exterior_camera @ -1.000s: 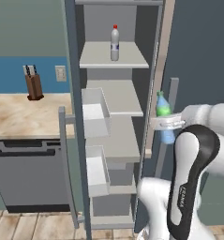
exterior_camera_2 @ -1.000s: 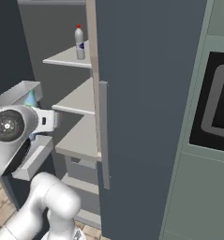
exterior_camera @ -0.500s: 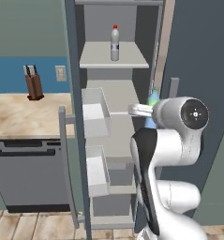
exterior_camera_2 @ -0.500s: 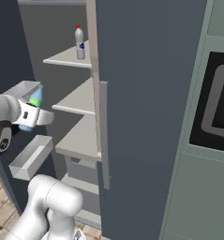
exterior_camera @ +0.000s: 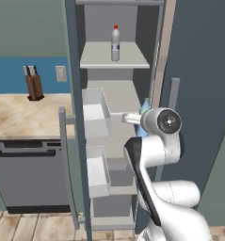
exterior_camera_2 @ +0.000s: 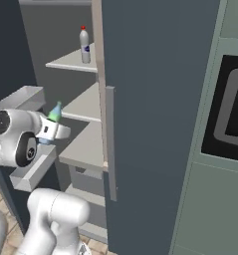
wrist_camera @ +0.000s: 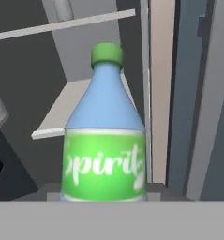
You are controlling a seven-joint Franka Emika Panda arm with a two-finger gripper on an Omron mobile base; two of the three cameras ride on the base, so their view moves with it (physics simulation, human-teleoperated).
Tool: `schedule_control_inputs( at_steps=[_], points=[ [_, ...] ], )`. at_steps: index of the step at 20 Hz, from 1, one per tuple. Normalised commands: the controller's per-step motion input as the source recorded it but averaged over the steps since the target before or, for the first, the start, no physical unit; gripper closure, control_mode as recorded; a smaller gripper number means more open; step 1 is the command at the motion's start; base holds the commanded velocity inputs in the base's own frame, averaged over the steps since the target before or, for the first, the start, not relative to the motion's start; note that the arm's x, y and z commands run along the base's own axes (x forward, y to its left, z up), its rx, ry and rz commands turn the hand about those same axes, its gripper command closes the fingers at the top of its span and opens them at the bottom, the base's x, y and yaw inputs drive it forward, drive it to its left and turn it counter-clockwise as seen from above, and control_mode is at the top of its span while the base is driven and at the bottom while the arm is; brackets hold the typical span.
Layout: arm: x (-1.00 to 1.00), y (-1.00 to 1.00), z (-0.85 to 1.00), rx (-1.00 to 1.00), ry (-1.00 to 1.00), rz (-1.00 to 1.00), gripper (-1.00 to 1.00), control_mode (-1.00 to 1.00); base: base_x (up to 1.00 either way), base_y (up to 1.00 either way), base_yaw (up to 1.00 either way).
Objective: Take the bottled waters from the counter and place them in the freezer to freeze. Close the freezer door after placing the bottles.
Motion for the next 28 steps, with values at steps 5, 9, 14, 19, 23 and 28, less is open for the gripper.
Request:
schedule_control_inputs(
  at_steps=[5, 9, 14, 19, 23, 28],
  points=[
    [0.54, -0.06, -0.56, -0.05, -0.07, 0.09, 1.0, -1.0, 0.0, 0.0, 0.0],
    [0.53, 0.05, -0.37, 0.0, -0.32, 0.04, 1.0, -1.0, 0.0, 0.0, 0.0],
    [0.43, 0.05, -0.19, 0.0, -0.35, 0.05, 1.0, -1.0, 0.0, 0.0, 0.0],
    [0.12, 0.17, -0.01, -0.05, -0.48, 0.01, 1.0, -1.0, 0.0, 0.0, 0.0],
    [0.32, -0.01, -0.05, -0.04, -0.33, 0.01, 1.0, -1.0, 0.0, 0.0, 0.0],
    [0.42, -0.43, -0.25, -0.01, -0.11, 0.0, 1.0, -1.0, 0.0, 0.0, 0.0]
  ],
)
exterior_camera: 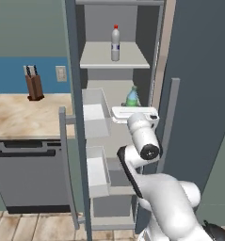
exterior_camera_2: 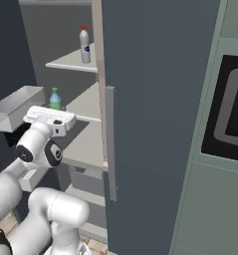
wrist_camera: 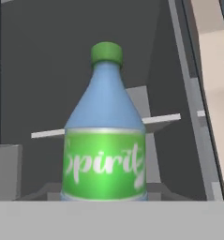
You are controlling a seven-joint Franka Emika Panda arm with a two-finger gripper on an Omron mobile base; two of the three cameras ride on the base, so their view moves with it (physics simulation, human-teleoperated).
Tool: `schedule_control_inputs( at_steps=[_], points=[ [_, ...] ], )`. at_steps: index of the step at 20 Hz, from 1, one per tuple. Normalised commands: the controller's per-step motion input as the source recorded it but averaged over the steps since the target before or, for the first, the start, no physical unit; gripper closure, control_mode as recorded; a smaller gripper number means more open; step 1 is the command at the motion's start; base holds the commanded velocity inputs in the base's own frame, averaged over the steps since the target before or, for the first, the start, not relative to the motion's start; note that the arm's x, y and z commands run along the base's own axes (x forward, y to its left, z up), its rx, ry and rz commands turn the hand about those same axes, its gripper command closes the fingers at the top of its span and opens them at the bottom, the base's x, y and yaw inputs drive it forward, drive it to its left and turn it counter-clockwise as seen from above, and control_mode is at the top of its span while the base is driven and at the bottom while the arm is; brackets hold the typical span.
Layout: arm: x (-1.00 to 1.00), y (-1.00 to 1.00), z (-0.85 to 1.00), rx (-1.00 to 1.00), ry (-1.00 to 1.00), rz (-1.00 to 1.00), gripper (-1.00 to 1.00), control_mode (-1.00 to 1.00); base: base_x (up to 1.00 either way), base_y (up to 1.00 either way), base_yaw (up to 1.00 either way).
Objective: Take the bottled waters from the counter and place them in the freezer to freeze. Close the freezer door after placing the bottles.
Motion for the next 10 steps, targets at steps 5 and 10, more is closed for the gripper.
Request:
schedule_control_inputs(
  at_steps=[5, 10],
  points=[
    [0.45, -0.49, -0.21, 0.0, -0.02, 0.0, 1.0, -1.0, 0.0, 0.0, 0.0],
    [0.57, -0.02, -0.13, 0.0, 0.0, 0.0, 1.0, -1.0, 0.0, 0.0, 0.0]
  ],
)
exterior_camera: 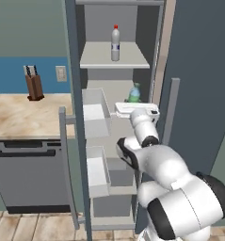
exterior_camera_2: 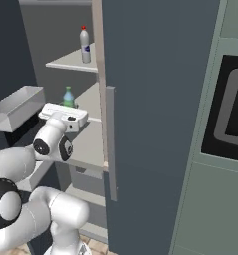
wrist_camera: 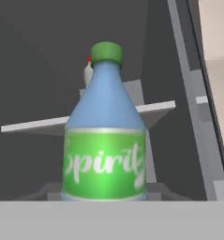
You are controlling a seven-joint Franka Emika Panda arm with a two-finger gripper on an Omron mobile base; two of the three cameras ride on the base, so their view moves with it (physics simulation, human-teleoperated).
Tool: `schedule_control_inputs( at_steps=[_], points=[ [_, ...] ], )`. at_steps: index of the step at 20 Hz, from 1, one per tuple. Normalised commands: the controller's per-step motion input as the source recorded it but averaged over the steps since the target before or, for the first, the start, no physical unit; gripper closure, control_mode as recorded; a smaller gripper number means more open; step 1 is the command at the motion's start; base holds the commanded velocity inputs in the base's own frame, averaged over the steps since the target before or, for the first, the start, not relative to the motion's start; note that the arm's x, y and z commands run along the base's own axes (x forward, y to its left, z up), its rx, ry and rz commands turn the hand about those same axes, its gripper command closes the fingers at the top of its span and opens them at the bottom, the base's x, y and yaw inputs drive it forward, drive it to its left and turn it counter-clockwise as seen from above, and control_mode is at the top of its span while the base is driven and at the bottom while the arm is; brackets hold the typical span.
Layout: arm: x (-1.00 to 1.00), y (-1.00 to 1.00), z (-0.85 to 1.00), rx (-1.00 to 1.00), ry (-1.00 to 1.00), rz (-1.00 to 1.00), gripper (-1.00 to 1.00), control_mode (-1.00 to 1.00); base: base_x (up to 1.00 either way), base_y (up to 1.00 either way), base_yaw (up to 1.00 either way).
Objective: Take the bottled waters from the counter and place them in the freezer to freeze. Close the freezer door after placing the bottles.
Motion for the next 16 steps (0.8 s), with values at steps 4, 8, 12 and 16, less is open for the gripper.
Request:
schedule_control_inputs(
  at_steps=[4, 8, 12, 16],
  points=[
    [0.7, 0.09, -0.23, -0.04, 0.04, 0.0, 1.0, -1.0, 0.0, 0.0, 0.0],
    [0.69, 0.0, -0.35, -0.03, 0.02, 0.0, 1.0, -1.0, 0.0, 0.0, 0.0],
    [0.7, 0.0, -0.43, -0.03, 0.0, 0.0, 1.0, -1.0, 0.0, 0.0, 0.0],
    [0.6, 0.0, -0.59, -0.03, 0.0, 0.0, 1.0, -1.0, 0.0, 0.0, 0.0]
  ],
)
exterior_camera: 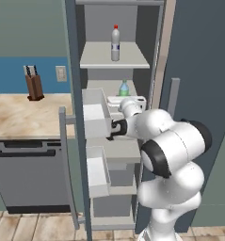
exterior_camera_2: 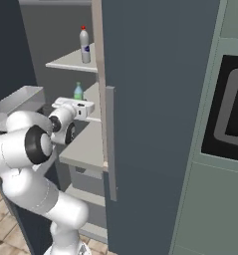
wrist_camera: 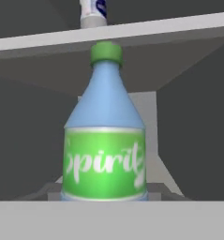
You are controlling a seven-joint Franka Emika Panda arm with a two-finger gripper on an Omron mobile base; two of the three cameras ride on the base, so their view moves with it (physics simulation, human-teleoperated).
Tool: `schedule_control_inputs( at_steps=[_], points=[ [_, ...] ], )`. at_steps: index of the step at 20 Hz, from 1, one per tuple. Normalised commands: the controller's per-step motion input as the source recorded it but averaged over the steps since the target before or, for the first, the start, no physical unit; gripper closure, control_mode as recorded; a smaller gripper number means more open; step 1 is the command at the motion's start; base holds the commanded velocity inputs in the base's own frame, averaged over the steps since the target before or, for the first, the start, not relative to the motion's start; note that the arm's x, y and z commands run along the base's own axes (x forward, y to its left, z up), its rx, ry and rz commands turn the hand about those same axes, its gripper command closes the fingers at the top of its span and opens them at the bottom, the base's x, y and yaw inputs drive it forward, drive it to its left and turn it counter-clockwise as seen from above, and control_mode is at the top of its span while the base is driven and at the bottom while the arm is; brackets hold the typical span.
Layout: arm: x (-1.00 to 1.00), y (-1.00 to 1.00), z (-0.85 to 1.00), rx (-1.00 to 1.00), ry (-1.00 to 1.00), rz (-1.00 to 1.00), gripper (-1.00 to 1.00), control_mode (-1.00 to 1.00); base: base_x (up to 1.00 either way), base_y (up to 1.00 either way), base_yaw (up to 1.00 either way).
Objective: Take the bottled waters from the counter and place them in the freezer to freeze. Close the freezer door after placing the bottles.
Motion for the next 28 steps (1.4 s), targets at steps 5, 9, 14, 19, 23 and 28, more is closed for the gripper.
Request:
schedule_control_inputs(
  at_steps=[5, 9, 14, 19, 23, 28],
  points=[
    [0.48, 0.0, -0.69, -0.01, -0.01, 0.0, 1.0, -1.0, 0.0, 0.0, 0.0],
    [0.41, 0.0, -0.63, 0.0, -0.08, 0.0, 1.0, -1.0, 0.0, 0.0, 0.0],
    [0.35, 0.0, -0.61, 0.0, -0.13, 0.0, 1.0, -1.0, 0.0, 0.0, 0.0],
    [0.41, -0.04, -0.68, 0.0, -0.16, 0.0, 1.0, -1.0, 0.0, 0.0, 0.0],
    [0.42, -0.11, -0.74, 0.0, -0.27, 0.0, 1.0, -1.0, 0.0, 0.0, 0.0],
    [0.31, -0.08, -0.76, 0.0, -0.32, 0.0, 1.0, -1.0, 0.0, 0.0, 0.0]
  ],
)
